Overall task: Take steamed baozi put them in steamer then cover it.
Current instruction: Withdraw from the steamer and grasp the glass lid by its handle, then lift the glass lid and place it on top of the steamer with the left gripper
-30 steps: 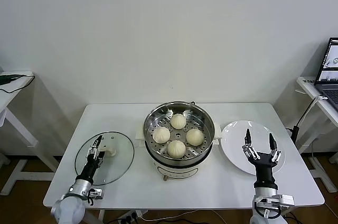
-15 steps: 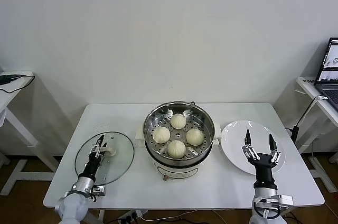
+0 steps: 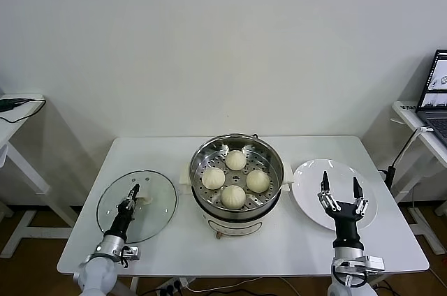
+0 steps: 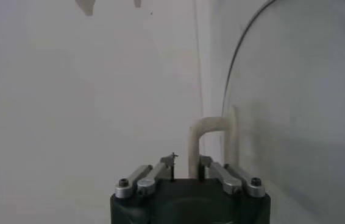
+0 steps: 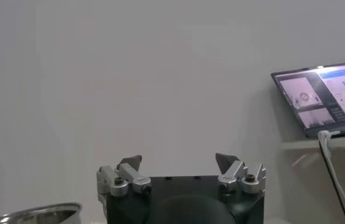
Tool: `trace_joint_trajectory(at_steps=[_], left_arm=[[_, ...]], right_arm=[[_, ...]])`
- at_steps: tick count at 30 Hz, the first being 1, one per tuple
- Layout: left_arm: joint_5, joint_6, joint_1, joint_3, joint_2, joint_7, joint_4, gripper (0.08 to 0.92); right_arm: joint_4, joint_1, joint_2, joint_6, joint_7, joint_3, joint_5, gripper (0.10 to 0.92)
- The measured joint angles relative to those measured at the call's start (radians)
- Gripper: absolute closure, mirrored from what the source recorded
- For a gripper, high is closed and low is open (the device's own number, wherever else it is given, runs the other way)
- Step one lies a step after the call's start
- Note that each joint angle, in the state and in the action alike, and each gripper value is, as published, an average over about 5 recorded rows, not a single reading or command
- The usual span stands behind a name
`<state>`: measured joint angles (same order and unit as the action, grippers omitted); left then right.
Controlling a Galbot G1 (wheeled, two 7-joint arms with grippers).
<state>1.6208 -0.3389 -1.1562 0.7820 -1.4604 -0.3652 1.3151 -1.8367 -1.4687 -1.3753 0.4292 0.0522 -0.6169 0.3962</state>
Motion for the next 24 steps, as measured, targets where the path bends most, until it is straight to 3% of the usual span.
trace_joint_trajectory(at_steps=[11,24], left_arm=[[-0.07,0.05,-0.065,0.011,0.032,0.051,0.162,0.808],[-0.341,0.349,-0.204,-0.069,0.195,0.339,0.637,0.808]], right_arm=[[-0.004,0.008,0.0,-0.002,0.003,0.005,0.004,0.203],[-0.024,0.011,-0.003,-0.001,0.003,-0.007,0.013,0.203]])
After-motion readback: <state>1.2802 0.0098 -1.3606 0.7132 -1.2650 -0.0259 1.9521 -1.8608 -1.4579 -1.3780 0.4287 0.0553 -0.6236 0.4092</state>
